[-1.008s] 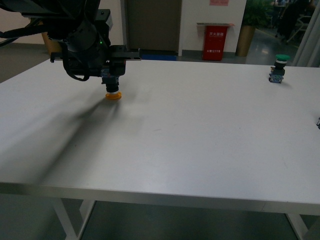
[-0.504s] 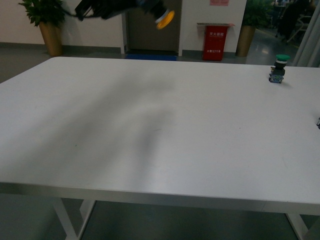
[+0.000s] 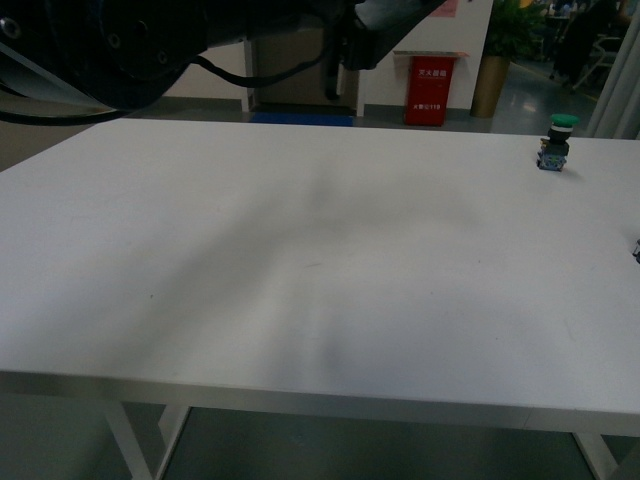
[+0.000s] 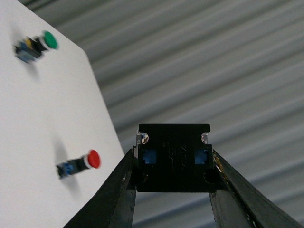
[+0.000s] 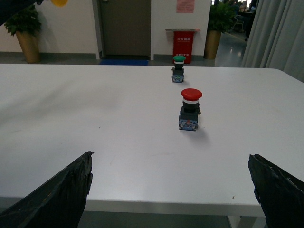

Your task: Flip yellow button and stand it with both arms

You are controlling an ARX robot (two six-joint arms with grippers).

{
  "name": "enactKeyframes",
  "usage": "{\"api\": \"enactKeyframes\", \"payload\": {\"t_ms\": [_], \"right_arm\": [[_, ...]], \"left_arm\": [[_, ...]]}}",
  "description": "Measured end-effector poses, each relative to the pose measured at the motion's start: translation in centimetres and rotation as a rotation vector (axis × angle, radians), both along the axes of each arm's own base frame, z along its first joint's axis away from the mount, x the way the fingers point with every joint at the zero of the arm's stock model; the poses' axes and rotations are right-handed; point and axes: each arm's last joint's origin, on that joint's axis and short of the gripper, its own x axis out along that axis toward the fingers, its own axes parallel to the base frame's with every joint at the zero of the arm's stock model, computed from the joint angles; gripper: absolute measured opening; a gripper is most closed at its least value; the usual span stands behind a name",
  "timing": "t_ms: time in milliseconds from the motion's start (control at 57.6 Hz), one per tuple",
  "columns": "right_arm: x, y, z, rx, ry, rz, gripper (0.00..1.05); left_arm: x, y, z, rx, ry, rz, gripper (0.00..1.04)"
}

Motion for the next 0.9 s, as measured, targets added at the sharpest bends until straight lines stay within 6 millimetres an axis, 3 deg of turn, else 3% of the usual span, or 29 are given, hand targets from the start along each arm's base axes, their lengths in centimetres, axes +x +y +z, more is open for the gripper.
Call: {"api": "enactKeyframes", "payload": {"t_ms": [365,469,539,712,834,903], "right_arm": [[0.0,0.0,0.0,0.0,0.003,0.002,0.98],[0.6,0.5,0.8,0.098,0.188,0.065,0.98],[1.9,0.9,3.1,0.169,0.227,0.136,0.98],[6.0,1.5,11.5,0.312,0.205,0.296,0.98],[9.1,0.8,17.7,0.493,0.18,0.429,0.98],[10.7,-0.1,20.3,0.636,0.181,0.49,0.98]], "left_arm": [[0.2,-1.7,-1.7,-0.068,0.089,-0.091,0.37],[0.4,-1.6,-2.0,-0.066,0.093,-0.09,0.37],[0.3,-1.7,-2.0,-0.064,0.092,-0.095,0.37],[0.2,-1.9,-2.0,-0.057,0.09,-0.103,0.37],[0.3,-1.9,-2.0,-0.056,0.089,-0.101,0.37],[0.2,-1.8,-1.9,-0.058,0.081,-0.102,0.37]]}}
